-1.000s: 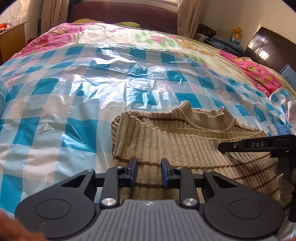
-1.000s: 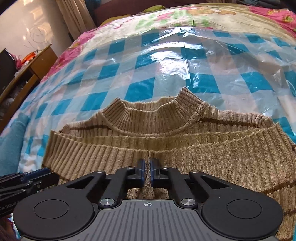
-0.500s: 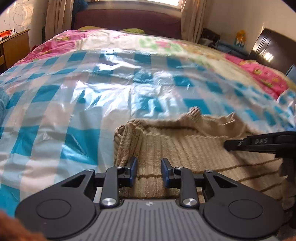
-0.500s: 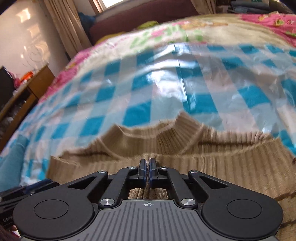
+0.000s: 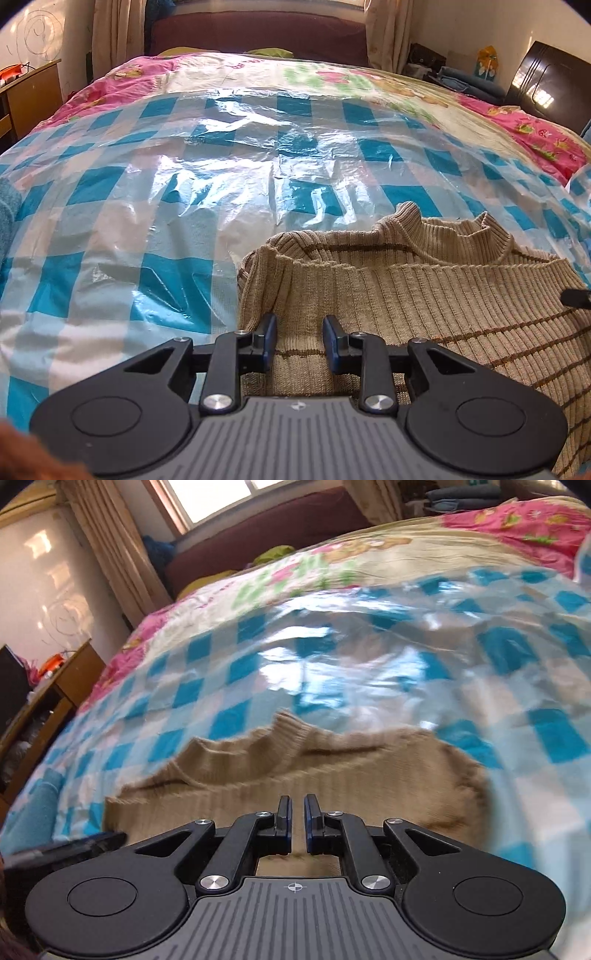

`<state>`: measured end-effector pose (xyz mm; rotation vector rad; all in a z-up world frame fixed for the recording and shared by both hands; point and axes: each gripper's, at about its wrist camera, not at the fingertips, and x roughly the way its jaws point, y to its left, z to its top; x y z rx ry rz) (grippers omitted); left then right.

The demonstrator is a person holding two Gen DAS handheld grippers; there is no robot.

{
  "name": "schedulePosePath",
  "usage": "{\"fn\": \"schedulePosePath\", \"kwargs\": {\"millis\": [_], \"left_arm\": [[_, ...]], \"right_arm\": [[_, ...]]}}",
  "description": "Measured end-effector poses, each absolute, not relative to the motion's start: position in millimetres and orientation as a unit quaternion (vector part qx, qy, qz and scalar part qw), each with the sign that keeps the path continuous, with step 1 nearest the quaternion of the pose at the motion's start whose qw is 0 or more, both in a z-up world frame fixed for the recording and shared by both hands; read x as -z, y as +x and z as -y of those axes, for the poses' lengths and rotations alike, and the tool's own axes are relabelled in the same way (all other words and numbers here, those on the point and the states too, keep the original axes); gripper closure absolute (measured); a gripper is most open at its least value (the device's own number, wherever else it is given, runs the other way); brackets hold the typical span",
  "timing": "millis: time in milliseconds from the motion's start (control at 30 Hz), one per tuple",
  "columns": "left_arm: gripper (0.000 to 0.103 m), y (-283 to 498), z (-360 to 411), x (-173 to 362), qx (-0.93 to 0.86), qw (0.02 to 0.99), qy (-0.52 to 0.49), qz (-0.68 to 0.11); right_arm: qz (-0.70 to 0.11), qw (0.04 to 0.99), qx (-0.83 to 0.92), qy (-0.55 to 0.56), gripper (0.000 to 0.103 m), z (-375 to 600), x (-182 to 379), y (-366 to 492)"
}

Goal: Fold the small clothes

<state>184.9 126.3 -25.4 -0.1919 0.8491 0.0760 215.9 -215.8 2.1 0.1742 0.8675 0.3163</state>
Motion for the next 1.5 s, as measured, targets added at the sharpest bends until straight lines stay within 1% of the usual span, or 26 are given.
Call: {"fn": "schedulePosePath", "kwargs": {"millis": [33, 67, 100, 167, 267, 400, 467, 533, 567, 667, 733, 800, 833, 867, 900, 1000, 1233, 1433, 1500], "left_arm": [[0.069, 186.0, -126.5, 25.9, -0.038, 0.906, -0.091, -0.412], [0.068, 186.7, -126.7, 26.3, -0.038, 0.905, -0.091, -0.413], [0.068, 187.2, -127.1, 26.7, -0.039, 0.905, -0.09, -0.415], [0.068, 189.0, -128.1, 27.1, -0.041, 0.903, -0.093, -0.418], [0.068, 188.6, -128.4, 23.2, -0.046, 0.901, -0.099, -0.42], [0.068, 175.2, -130.3, 9.9, -0.049, 0.905, -0.104, -0.409], [0.068, 163.8, -132.1, 5.7, -0.05, 0.907, -0.106, -0.405], [0.068, 153.6, -134.1, 6.2, -0.05, 0.905, -0.108, -0.408], [0.068, 150.0, -134.4, 8.9, -0.054, 0.903, -0.103, -0.414], [0.067, 144.7, -140.1, 19.1, -0.063, 0.894, -0.107, -0.43], [0.067, 140.8, -143.9, 17.7, -0.066, 0.892, -0.13, -0.428], [0.067, 136.9, -142.0, 12.3, -0.065, 0.896, -0.131, -0.419], [0.067, 135.1, -139.5, 10.0, -0.062, 0.899, -0.127, -0.415], [0.067, 133.6, -136.2, 8.3, -0.059, 0.9, -0.124, -0.413], [0.067, 132.5, -133.4, 8.1, -0.055, 0.901, -0.122, -0.413], [0.067, 130.3, -126.3, 15.2, -0.053, 0.896, -0.112, -0.426], [0.067, 116.6, -125.3, 14.2, -0.053, 0.894, -0.124, -0.427], [0.065, 107.0, -117.1, 8.8, -0.042, 0.897, -0.129, -0.421], [0.064, 104.9, -114.8, 11.4, -0.041, 0.896, -0.126, -0.424]], "right_arm": [[-0.423, 0.895, -0.126, 0.062, 0.093, 222.3, 2.6, 216.9], [-0.426, 0.896, -0.109, 0.057, 0.101, 229.7, 7.5, 219.1], [-0.428, 0.896, -0.104, 0.066, 0.103, 237.2, 11.6, 222.2], [-0.43, 0.893, -0.09, 0.097, 0.103, 249.1, 15.4, 228.8], [-0.42, 0.897, -0.089, 0.1, 0.103, 249.3, 10.0, 230.7], [-0.393, 0.909, -0.11, 0.083, 0.096, 242.9, -6.7, 215.7], [-0.391, 0.911, -0.106, 0.077, 0.095, 245.4, -6.3, 213.1], [-0.404, 0.907, -0.088, 0.084, 0.096, 255.1, 2.7, 217.5], [-0.41, 0.904, -0.08, 0.088, 0.103, 260.6, 8.2, 219.8], [-0.413, 0.902, -0.069, 0.1, 0.103, 267.9, 13.4, 219.4], [-0.408, 0.905, -0.067, 0.101, 0.103, 268.1, 8.2, 216.8], [-0.397, 0.909, -0.07, 0.105, 0.103, 270.0, -0.1, 210.8], [-0.392, 0.911, -0.074, 0.107, 0.101, 271.1, -3.7, 208.0], [-0.389, 0.913, -0.075, 0.102, 0.095, 271.7, -5.4, 206.6], [-0.39, 0.913, -0.072, 0.094, 0.092, 271.8, -4.4, 206.8], [-0.414, 0.905, -0.052, 0.078, 0.091, 275.8, 9.6, 214.7], [-0.389, 0.912, -0.066, 0.109, 0.09, 283.0, -4.4, 208.0], [-0.413, 0.9, -0.084, 0.115, 0.089, 276.2, 6.5, 217.6], [-0.414, 0.9, -0.082, 0.106, 0.092, 275.0, 10.5, 219.4]]}}
